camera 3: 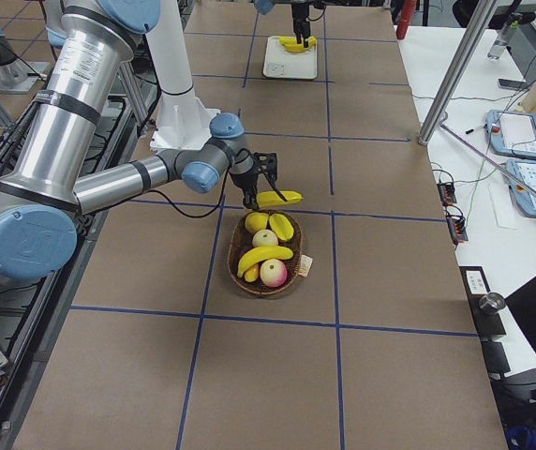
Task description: Transfer all bananas from basket to plate
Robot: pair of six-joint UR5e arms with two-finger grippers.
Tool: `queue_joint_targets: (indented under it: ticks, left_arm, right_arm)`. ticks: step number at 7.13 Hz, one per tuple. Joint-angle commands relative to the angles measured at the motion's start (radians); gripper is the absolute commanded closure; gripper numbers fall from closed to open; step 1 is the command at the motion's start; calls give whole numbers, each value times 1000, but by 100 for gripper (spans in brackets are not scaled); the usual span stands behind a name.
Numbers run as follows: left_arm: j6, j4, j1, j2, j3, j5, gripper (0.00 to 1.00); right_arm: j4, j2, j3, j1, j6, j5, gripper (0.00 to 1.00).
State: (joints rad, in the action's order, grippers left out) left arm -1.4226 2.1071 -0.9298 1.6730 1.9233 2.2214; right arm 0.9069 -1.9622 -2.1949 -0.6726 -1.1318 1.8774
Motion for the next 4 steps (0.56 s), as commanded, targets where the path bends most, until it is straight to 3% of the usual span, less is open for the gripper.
queue_joint_targets:
  ticks: [1,3,4]
  left_arm:
    - [-2,2,29,48,0,1,0]
    - [-34,4,60,117,2,3,0]
    - [-97,4,89,189,-1,1,0]
  right_arm:
    - [-312,11,116,2,-148,38,95]
    - [-518,104,219,5,-300,55,94]
    - [-531,159,219,16,-360,55,94]
